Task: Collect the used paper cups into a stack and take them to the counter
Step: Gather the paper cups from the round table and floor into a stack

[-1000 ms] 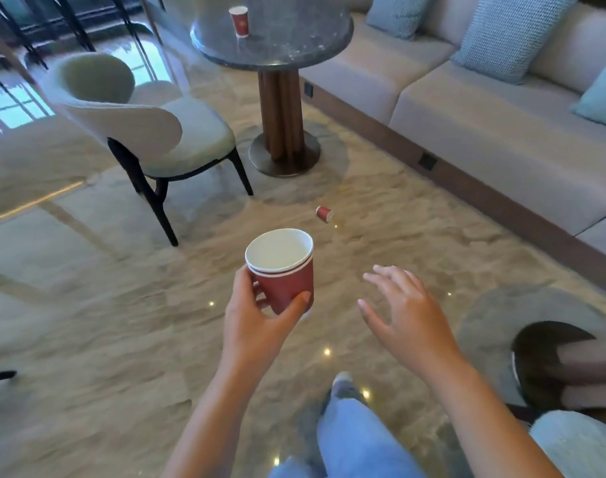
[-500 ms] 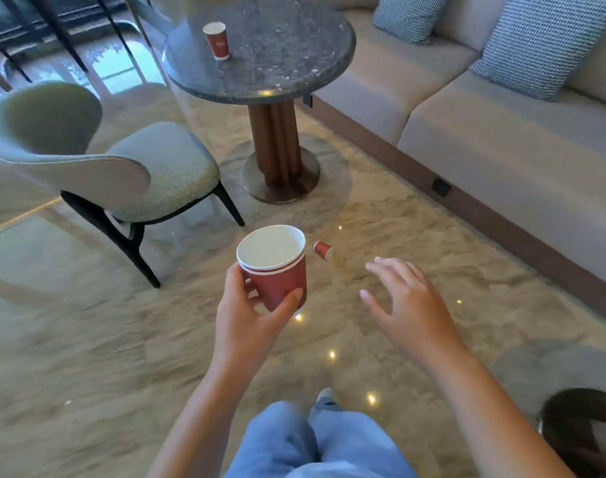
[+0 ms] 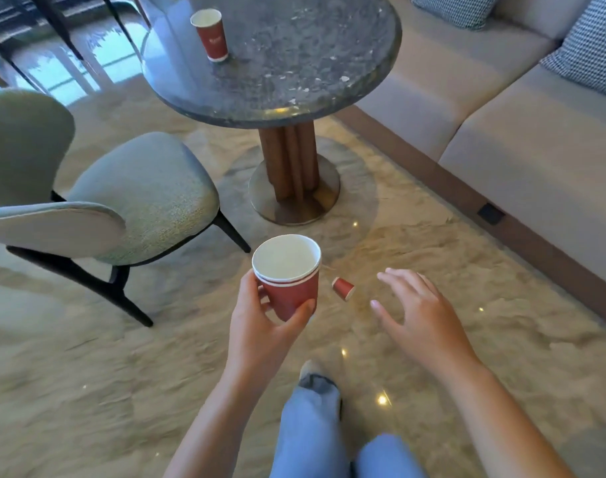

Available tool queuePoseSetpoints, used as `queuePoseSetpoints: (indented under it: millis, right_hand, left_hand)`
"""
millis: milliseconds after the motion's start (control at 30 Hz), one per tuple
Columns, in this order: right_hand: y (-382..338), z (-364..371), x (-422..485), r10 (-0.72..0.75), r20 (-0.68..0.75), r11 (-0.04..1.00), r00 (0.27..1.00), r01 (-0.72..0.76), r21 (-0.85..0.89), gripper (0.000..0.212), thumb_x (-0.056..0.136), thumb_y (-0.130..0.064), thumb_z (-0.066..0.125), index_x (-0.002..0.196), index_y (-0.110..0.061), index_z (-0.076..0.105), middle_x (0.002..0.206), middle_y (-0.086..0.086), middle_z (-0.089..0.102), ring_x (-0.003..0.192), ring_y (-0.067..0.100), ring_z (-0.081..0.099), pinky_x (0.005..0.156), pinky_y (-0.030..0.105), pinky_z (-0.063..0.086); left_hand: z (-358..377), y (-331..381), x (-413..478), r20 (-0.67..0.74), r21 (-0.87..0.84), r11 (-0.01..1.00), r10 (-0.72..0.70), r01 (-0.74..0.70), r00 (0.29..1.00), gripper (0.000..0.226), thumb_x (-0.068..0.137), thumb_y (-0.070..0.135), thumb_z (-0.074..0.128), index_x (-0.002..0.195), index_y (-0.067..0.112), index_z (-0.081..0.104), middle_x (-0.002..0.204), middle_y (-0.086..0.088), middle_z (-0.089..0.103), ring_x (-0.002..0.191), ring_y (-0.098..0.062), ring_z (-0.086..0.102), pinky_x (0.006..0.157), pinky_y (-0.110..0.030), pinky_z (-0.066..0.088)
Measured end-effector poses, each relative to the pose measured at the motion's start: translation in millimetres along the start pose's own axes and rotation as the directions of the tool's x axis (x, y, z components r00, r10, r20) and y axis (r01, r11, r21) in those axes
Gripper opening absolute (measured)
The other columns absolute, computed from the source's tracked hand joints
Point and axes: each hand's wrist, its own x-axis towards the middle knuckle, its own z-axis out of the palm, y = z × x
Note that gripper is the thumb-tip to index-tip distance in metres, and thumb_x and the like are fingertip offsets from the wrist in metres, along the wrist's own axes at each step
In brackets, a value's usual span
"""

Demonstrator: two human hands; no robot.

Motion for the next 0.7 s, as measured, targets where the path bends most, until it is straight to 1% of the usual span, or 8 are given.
queuePoseSetpoints:
  millis: [100,167,233,400,500,567,633,700]
  right_hand:
    - [26,33,51,-0.019,0.001,1.0,1.0,0.019,0.003,0.039,0.081,-0.024,0.063,0.117,-0.01,0.058,0.122,0.009,0.058,0.115,0.027,0.051,0.095,0.037,0.039]
    - [49,62,78,-0.022,0.006,1.0,1.0,0.022,0.021,0.039,0.08,-0.024,0.064,0.116,-0.01,0.058,0.12,0.009,0.059,0.113,0.027,0.052,0.094,0.036,0.039]
    - [77,98,102,-0.03,0.013,0.999,0.999,0.03,0.034,0.039,0.08,-0.024,0.064,0.116,-0.011,0.058,0.12,0.008,0.059,0.112,0.027,0.053,0.093,0.035,0.04]
    - [152,204,143,-0.016,0.071,0.997,0.997,0.011,0.071,0.045,0.081,-0.026,0.062,0.123,-0.014,0.052,0.124,0.007,0.055,0.116,0.023,0.05,0.094,0.03,0.039]
    - [200,267,161,-0.009,0.123,0.998,0.992,0.001,0.065,0.046,0.082,-0.029,0.059,0.125,-0.016,0.049,0.124,0.003,0.053,0.115,0.02,0.049,0.092,0.027,0.038]
    - [230,306,175,0.012,0.153,0.998,0.988,-0.021,0.058,0.046,0.084,-0.031,0.057,0.126,-0.017,0.047,0.126,0.0,0.051,0.116,0.017,0.046,0.091,0.024,0.036]
    - [256,344,189,0.035,0.155,0.998,0.987,-0.044,0.052,0.045,0.084,-0.032,0.056,0.126,-0.018,0.046,0.126,-0.001,0.05,0.115,0.016,0.046,0.088,0.022,0.034]
    - [279,379,204,0.05,0.158,0.997,0.986,-0.058,0.047,0.045,0.083,-0.031,0.057,0.125,-0.018,0.047,0.125,0.0,0.051,0.114,0.018,0.047,0.087,0.024,0.035]
  left_hand:
    - [16,-28,48,-0.012,0.03,0.999,-0.012,0.012,1.0,0.059,0.06,0.026,0.082,0.101,0.048,0.044,0.099,0.037,0.057,0.09,0.004,0.058,0.078,-0.016,0.048]
    - [33,-54,74,-0.024,0.034,0.999,-0.018,0.019,1.0,0.061,0.059,0.029,0.081,0.103,0.049,0.044,0.1,0.028,0.06,0.093,0.0,0.059,0.079,-0.02,0.049]
    - [55,-89,96,-0.027,0.045,0.999,-0.011,0.012,1.0,0.063,0.062,0.022,0.083,0.104,0.048,0.044,0.103,0.022,0.06,0.095,-0.003,0.06,0.081,-0.025,0.048]
    - [113,-192,141,-0.029,0.057,0.998,-0.026,0.027,0.999,0.065,0.061,0.022,0.082,0.102,0.053,0.042,0.098,0.03,0.059,0.09,0.005,0.057,0.073,-0.012,0.046]
    - [145,-255,166,-0.035,0.042,0.998,-0.048,0.049,0.998,0.064,0.06,0.019,0.082,0.101,0.049,0.043,0.097,0.022,0.058,0.088,0.006,0.058,0.071,-0.017,0.046]
    - [164,-296,183,-0.037,0.024,0.998,-0.054,0.055,0.998,0.064,0.06,0.017,0.082,0.107,0.039,0.044,0.099,0.02,0.056,0.088,0.001,0.059,0.071,-0.019,0.046]
    - [181,-334,199,-0.042,0.025,0.998,-0.051,0.052,0.998,0.067,0.061,0.016,0.083,0.112,0.031,0.043,0.101,0.02,0.054,0.09,0.0,0.058,0.069,-0.017,0.046]
    - [196,-370,213,-0.037,0.024,0.999,-0.042,0.043,0.998,0.066,0.061,0.015,0.083,0.108,0.036,0.042,0.1,0.02,0.053,0.089,0.003,0.057,0.067,-0.013,0.046]
